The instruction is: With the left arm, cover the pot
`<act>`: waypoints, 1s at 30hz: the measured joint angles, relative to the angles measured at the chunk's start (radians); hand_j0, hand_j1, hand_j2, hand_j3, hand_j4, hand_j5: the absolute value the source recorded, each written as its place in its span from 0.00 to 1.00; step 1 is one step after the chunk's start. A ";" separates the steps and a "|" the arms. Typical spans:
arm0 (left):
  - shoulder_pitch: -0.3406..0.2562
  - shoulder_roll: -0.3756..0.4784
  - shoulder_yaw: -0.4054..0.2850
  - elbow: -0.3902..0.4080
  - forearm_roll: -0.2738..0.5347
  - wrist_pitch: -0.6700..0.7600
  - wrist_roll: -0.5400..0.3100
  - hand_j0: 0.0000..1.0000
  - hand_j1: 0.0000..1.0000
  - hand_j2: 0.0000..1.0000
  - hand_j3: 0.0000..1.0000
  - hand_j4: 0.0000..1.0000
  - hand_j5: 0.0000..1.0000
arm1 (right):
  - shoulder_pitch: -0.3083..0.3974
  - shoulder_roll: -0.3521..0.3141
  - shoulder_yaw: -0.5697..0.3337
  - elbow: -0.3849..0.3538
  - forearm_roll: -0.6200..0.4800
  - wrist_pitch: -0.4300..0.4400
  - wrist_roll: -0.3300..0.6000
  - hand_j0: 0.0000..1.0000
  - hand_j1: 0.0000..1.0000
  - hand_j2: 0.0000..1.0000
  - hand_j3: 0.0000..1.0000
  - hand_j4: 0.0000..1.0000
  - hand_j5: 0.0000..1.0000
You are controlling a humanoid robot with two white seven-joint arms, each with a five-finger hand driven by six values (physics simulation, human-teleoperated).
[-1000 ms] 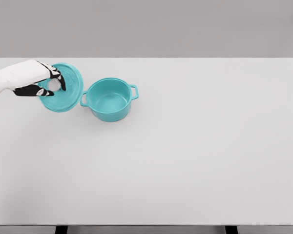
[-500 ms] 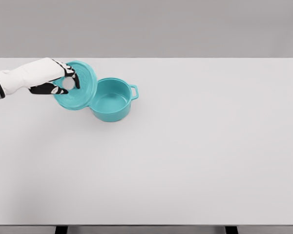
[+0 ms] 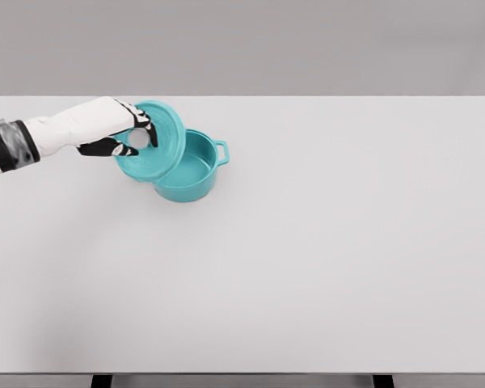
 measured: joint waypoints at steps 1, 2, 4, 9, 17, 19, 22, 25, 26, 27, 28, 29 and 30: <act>0.000 -0.006 0.000 0.001 -0.006 0.000 0.000 0.47 0.47 0.47 0.47 0.47 0.47 | 0.000 0.000 0.000 0.000 0.000 0.000 0.000 1.00 1.00 1.00 1.00 1.00 1.00; 0.000 -0.011 0.000 0.003 -0.011 0.000 0.000 0.47 0.47 0.47 0.47 0.47 0.47 | 0.000 0.000 0.000 0.000 0.000 0.000 0.000 1.00 1.00 1.00 1.00 1.00 1.00; 0.000 -0.023 0.000 0.006 -0.018 0.000 0.000 0.47 0.47 0.47 0.47 0.47 0.47 | 0.000 0.000 0.000 0.000 0.000 0.000 0.000 1.00 1.00 1.00 1.00 1.00 1.00; 0.002 -0.048 0.000 0.017 -0.034 0.000 0.000 0.47 0.47 0.47 0.47 0.47 0.47 | 0.000 0.000 0.000 0.000 0.000 0.000 0.000 1.00 1.00 1.00 1.00 1.00 1.00; 0.002 -0.072 0.000 0.035 -0.046 0.000 0.000 0.47 0.47 0.47 0.47 0.47 0.47 | 0.000 0.000 0.000 0.000 0.000 0.000 0.000 1.00 1.00 1.00 1.00 1.00 1.00; 0.002 -0.079 0.000 0.041 -0.048 0.000 0.000 0.47 0.47 0.47 0.47 0.47 0.47 | 0.000 0.000 0.000 0.000 0.000 0.000 0.000 1.00 1.00 1.00 1.00 1.00 1.00; 0.000 -0.084 -0.001 0.046 -0.056 -0.002 -0.002 0.48 0.48 0.48 0.48 0.48 0.48 | 0.000 0.000 0.000 0.000 0.000 0.000 0.000 1.00 1.00 1.00 1.00 1.00 1.00; 0.000 -0.093 0.000 0.051 -0.059 -0.001 0.000 0.48 0.48 0.48 0.48 0.48 0.48 | 0.000 0.000 0.000 0.000 0.000 0.000 0.000 1.00 1.00 1.00 1.00 1.00 1.00; 0.000 -0.096 0.000 0.053 -0.060 -0.001 0.000 0.48 0.48 0.48 0.48 0.48 0.48 | 0.000 0.000 0.000 0.000 0.000 0.000 0.000 1.00 1.00 1.00 1.00 1.00 1.00; 0.000 -0.098 0.000 0.055 -0.061 -0.001 0.000 0.48 0.48 0.48 0.48 0.48 0.48 | 0.000 0.000 0.000 0.000 0.000 0.000 0.000 1.00 1.00 1.00 1.00 1.00 1.00; 0.000 -0.101 0.000 0.056 -0.062 -0.001 0.000 0.48 0.48 0.48 0.48 0.48 0.48 | 0.000 0.000 0.000 0.000 0.000 0.000 0.000 1.00 1.00 1.00 1.00 1.00 1.00; 0.000 -0.103 0.000 0.057 -0.062 0.000 0.000 0.48 0.48 0.48 0.48 0.48 0.48 | 0.000 0.000 0.000 0.000 0.000 0.000 0.000 1.00 1.00 1.00 1.00 1.00 1.00; 0.000 -0.105 0.000 0.058 -0.063 0.000 0.000 0.49 0.49 0.49 0.49 0.49 0.49 | 0.000 0.000 0.000 0.000 0.000 0.000 0.000 1.00 1.00 1.00 1.00 1.00 1.00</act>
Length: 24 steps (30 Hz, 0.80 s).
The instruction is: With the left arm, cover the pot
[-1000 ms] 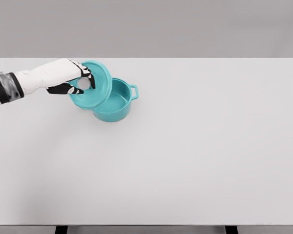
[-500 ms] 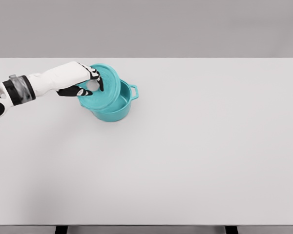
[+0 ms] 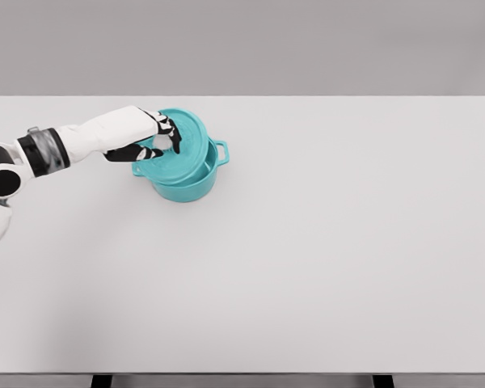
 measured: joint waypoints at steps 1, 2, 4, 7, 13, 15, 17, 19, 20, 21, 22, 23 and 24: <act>0.000 -0.002 0.000 0.000 0.000 0.000 0.000 0.50 0.50 0.50 0.50 0.50 0.50 | 0.000 0.000 0.000 0.000 0.000 0.000 0.000 1.00 1.00 1.00 1.00 1.00 1.00; 0.000 -0.004 0.000 0.001 0.000 0.000 0.000 0.50 0.50 0.50 0.50 0.50 0.50 | 0.000 0.000 0.000 0.000 0.000 0.000 0.000 1.00 1.00 1.00 1.00 1.00 1.00; 0.000 -0.007 0.000 0.001 -0.001 0.000 0.000 0.51 0.51 0.51 0.51 0.51 0.51 | 0.000 0.000 0.000 0.000 0.000 0.000 0.000 1.00 1.00 1.00 1.00 1.00 1.00; 0.000 -0.014 0.000 0.003 -0.005 0.000 0.000 0.53 0.53 0.53 0.53 0.53 0.53 | 0.000 0.000 0.000 0.000 0.000 0.000 0.000 1.00 1.00 1.00 1.00 1.00 1.00; 0.000 -0.028 0.000 0.014 -0.010 0.001 0.000 0.56 0.56 0.56 0.56 0.56 0.56 | 0.000 0.000 0.000 0.000 0.000 0.000 0.000 1.00 1.00 1.00 1.00 1.00 1.00; 0.000 -0.031 0.000 0.018 -0.010 0.001 0.000 0.58 0.58 0.58 0.58 0.58 0.58 | 0.000 0.000 0.000 0.000 0.000 0.000 0.000 1.00 1.00 1.00 1.00 1.00 1.00; 0.000 -0.033 0.000 0.023 -0.010 0.001 0.000 0.59 0.59 0.59 0.59 0.59 0.59 | 0.000 0.000 0.000 0.000 0.000 0.000 0.000 1.00 1.00 1.00 1.00 1.00 1.00; 0.000 -0.035 0.001 0.026 -0.012 0.001 0.000 0.60 0.60 0.60 0.60 0.60 0.60 | 0.000 0.000 0.000 0.000 0.000 0.000 0.000 1.00 1.00 1.00 1.00 1.00 1.00; 0.000 -0.036 0.000 0.028 -0.013 0.001 0.000 0.60 0.60 0.60 0.60 0.60 0.60 | 0.000 0.000 0.000 0.000 0.000 0.000 0.000 1.00 1.00 1.00 1.00 1.00 1.00; 0.000 -0.036 0.000 0.030 -0.014 0.001 0.000 0.61 0.61 0.61 0.61 0.61 0.61 | 0.000 0.000 0.000 0.000 0.000 0.000 0.000 1.00 1.00 1.00 1.00 1.00 1.00; 0.000 -0.038 0.001 0.033 -0.015 0.001 0.000 0.62 0.62 0.62 0.62 0.62 0.62 | 0.000 0.000 0.000 0.000 0.000 0.000 0.000 1.00 1.00 1.00 1.00 1.00 1.00; 0.000 -0.040 0.000 0.035 -0.015 0.000 0.000 0.62 0.62 0.62 0.62 0.62 0.62 | 0.000 0.000 0.000 0.000 0.000 0.000 0.000 1.00 1.00 1.00 1.00 1.00 1.00; 0.000 -0.041 0.000 0.036 -0.015 0.000 0.000 0.63 0.63 0.63 0.63 0.63 0.63 | 0.000 0.000 0.000 0.000 0.000 0.000 0.000 1.00 1.00 1.00 1.00 1.00 1.00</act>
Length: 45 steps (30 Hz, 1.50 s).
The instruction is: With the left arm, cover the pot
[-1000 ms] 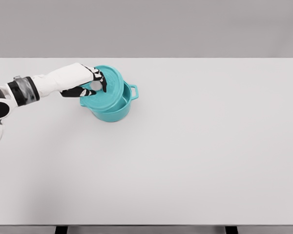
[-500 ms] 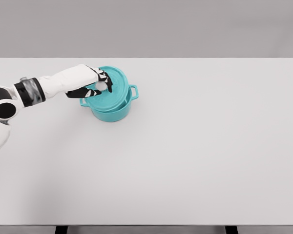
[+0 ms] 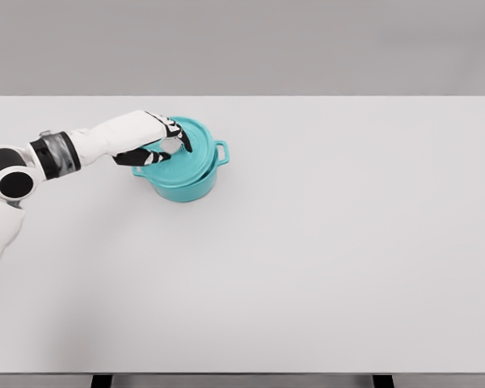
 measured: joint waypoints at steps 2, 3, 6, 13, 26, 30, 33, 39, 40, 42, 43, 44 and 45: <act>0.000 -0.002 0.000 0.002 0.000 0.000 0.000 0.63 0.63 0.63 0.63 0.63 0.63 | 0.000 0.000 0.000 0.000 0.000 0.000 0.000 1.00 1.00 1.00 1.00 1.00 1.00; 0.000 -0.002 0.000 0.002 0.000 0.000 0.000 0.63 0.63 0.63 0.63 0.63 0.63 | 0.000 0.000 0.000 0.000 0.000 0.000 0.000 1.00 1.00 1.00 1.00 1.00 1.00; 0.000 -0.004 0.000 0.003 0.000 0.000 0.000 0.63 0.63 0.63 0.63 0.63 0.63 | 0.000 0.000 0.000 0.000 0.000 0.000 0.000 1.00 1.00 1.00 1.00 1.00 1.00; -0.009 -0.009 0.000 0.011 0.000 0.000 0.000 0.66 0.66 0.66 0.66 0.66 0.66 | 0.000 0.000 0.000 0.000 0.000 0.000 0.000 1.00 1.00 1.00 1.00 1.00 1.00; -0.015 -0.021 0.001 0.021 -0.001 0.000 0.000 0.69 0.69 0.69 0.69 0.69 0.69 | 0.000 0.000 0.000 0.000 0.000 0.000 0.000 1.00 1.00 1.00 1.00 1.00 1.00; -0.021 -0.024 0.001 0.022 -0.001 0.000 0.000 0.75 0.75 0.75 0.75 0.75 0.75 | 0.000 0.000 0.000 0.000 0.000 0.000 0.000 1.00 1.00 1.00 1.00 1.00 1.00; -0.021 -0.024 0.001 0.023 0.000 0.000 0.000 0.76 0.76 0.76 0.76 0.76 0.76 | 0.000 0.000 0.000 0.000 0.000 0.000 0.000 1.00 1.00 1.00 1.00 1.00 1.00; -0.021 -0.023 0.002 0.024 0.000 0.000 0.000 0.84 0.84 0.84 0.84 0.84 0.84 | 0.000 0.000 0.000 0.000 0.000 0.000 0.000 1.00 1.00 1.00 1.00 1.00 1.00; -0.021 -0.021 0.002 0.024 0.000 0.000 0.000 0.84 0.84 0.84 0.84 0.84 0.84 | 0.000 0.000 0.000 0.000 0.000 0.000 0.000 1.00 1.00 1.00 1.00 1.00 1.00; -0.021 -0.018 0.002 0.024 0.000 0.000 0.000 0.84 0.84 0.84 0.84 0.84 0.84 | 0.000 0.000 0.000 0.000 0.000 0.000 0.000 1.00 1.00 1.00 1.00 1.00 1.00; -0.021 -0.017 0.003 0.024 0.000 0.000 0.000 0.84 0.84 0.84 0.84 0.84 0.84 | 0.000 0.000 0.000 0.000 0.000 0.000 0.000 1.00 1.00 1.00 1.00 1.00 1.00; -0.021 -0.015 0.004 0.023 0.000 0.000 0.000 0.84 0.84 0.84 0.84 0.84 0.84 | 0.000 0.000 0.000 0.000 0.000 0.000 0.000 1.00 1.00 1.00 1.00 1.00 1.00; -0.021 -0.015 0.006 0.023 0.000 0.000 0.000 0.84 0.84 0.84 0.84 0.84 0.84 | 0.000 0.000 0.000 0.000 0.000 0.000 0.000 1.00 1.00 1.00 1.00 1.00 1.00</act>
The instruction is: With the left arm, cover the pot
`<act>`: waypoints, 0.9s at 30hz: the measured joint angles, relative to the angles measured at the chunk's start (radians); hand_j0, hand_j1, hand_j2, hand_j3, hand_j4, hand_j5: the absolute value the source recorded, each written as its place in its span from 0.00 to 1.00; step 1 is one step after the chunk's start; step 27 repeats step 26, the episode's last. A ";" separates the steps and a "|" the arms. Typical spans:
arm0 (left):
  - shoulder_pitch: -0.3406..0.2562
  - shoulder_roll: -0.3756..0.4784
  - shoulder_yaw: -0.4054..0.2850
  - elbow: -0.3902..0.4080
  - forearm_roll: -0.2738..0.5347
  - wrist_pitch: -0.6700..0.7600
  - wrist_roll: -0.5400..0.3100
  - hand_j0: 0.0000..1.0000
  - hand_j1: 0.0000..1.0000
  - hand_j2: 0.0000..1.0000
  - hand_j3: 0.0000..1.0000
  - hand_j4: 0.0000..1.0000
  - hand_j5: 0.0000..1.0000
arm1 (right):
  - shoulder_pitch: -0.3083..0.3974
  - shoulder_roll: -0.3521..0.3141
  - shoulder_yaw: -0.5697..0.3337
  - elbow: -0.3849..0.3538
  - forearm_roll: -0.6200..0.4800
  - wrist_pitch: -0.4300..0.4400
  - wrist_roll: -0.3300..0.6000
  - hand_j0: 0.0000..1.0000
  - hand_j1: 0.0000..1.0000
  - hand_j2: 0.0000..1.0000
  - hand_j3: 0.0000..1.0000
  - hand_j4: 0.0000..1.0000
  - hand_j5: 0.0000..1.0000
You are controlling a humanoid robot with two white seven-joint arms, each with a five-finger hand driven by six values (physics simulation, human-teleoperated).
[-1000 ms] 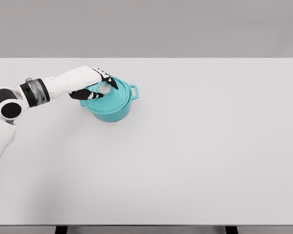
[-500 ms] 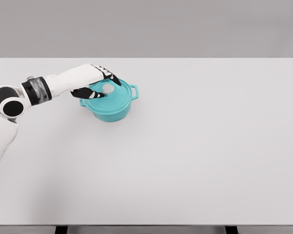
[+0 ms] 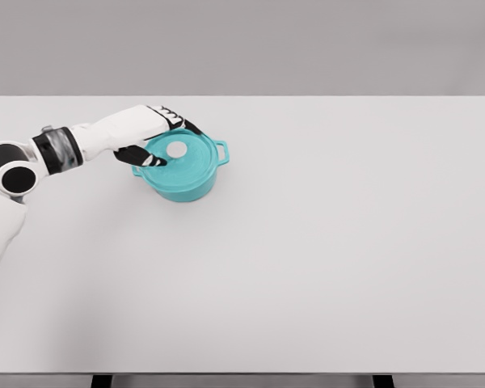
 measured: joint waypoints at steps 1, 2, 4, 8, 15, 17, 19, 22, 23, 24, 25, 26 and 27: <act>-0.002 0.001 0.002 -0.001 0.001 0.000 0.000 0.84 0.84 0.84 0.84 0.84 0.84 | 0.000 0.000 0.000 0.000 0.000 0.000 0.000 1.00 1.00 1.00 1.00 1.00 1.00; -0.003 0.002 0.003 -0.001 0.001 0.000 0.000 0.84 0.84 0.84 0.84 0.84 0.84 | 0.000 0.000 0.000 0.000 0.000 0.000 0.000 1.00 1.00 1.00 1.00 1.00 1.00; -0.005 0.004 0.006 -0.004 0.002 0.000 0.000 0.85 0.85 0.85 0.85 0.85 0.85 | 0.000 0.000 0.000 0.000 0.000 0.000 0.000 1.00 1.00 1.00 1.00 1.00 1.00; -0.014 0.033 0.009 -0.013 0.012 0.000 0.000 0.85 0.85 0.85 0.85 0.85 0.85 | 0.000 0.000 0.000 0.000 0.000 0.000 0.000 1.00 1.00 1.00 1.00 1.00 1.00; 0.097 0.291 0.088 -0.147 0.117 -0.001 -0.002 1.00 1.00 1.00 1.00 1.00 1.00 | 0.000 0.000 0.000 0.000 0.000 0.000 0.000 1.00 1.00 1.00 1.00 1.00 1.00; 0.107 0.352 0.105 -0.170 0.148 0.000 -0.002 1.00 1.00 1.00 1.00 1.00 1.00 | 0.000 0.000 0.000 0.000 0.000 0.000 0.000 1.00 1.00 1.00 1.00 1.00 1.00; 0.118 0.384 0.115 -0.179 0.163 0.000 -0.002 1.00 1.00 1.00 1.00 1.00 1.00 | 0.000 0.000 0.000 0.000 0.000 0.000 0.000 1.00 1.00 1.00 1.00 1.00 1.00; 0.121 0.405 0.121 -0.184 0.170 0.000 -0.002 1.00 1.00 1.00 1.00 1.00 1.00 | 0.000 0.000 0.000 0.000 0.000 0.000 0.000 1.00 1.00 1.00 1.00 1.00 1.00; 0.121 0.408 0.122 -0.185 0.171 0.000 -0.002 1.00 1.00 1.00 1.00 1.00 1.00 | 0.000 0.000 0.000 0.000 0.000 0.000 0.000 1.00 1.00 1.00 1.00 1.00 1.00; 0.123 0.410 0.122 -0.185 0.172 0.000 -0.002 1.00 1.00 1.00 1.00 1.00 1.00 | 0.000 0.000 0.000 0.000 0.000 0.000 0.000 1.00 1.00 1.00 1.00 1.00 1.00; 0.126 0.412 0.122 -0.186 0.172 0.000 -0.002 1.00 1.00 1.00 1.00 1.00 1.00 | 0.000 0.000 0.000 0.000 0.000 0.000 0.000 1.00 1.00 1.00 1.00 1.00 1.00; 0.129 0.413 0.123 -0.186 0.173 0.000 -0.002 1.00 1.00 1.00 1.00 1.00 1.00 | 0.000 0.000 0.000 0.000 0.000 0.000 0.000 1.00 1.00 1.00 1.00 1.00 1.00; 0.129 0.413 0.123 -0.186 0.173 0.000 -0.002 1.00 1.00 1.00 1.00 1.00 1.00 | 0.000 0.000 0.000 0.000 0.000 0.000 0.000 1.00 1.00 1.00 1.00 1.00 1.00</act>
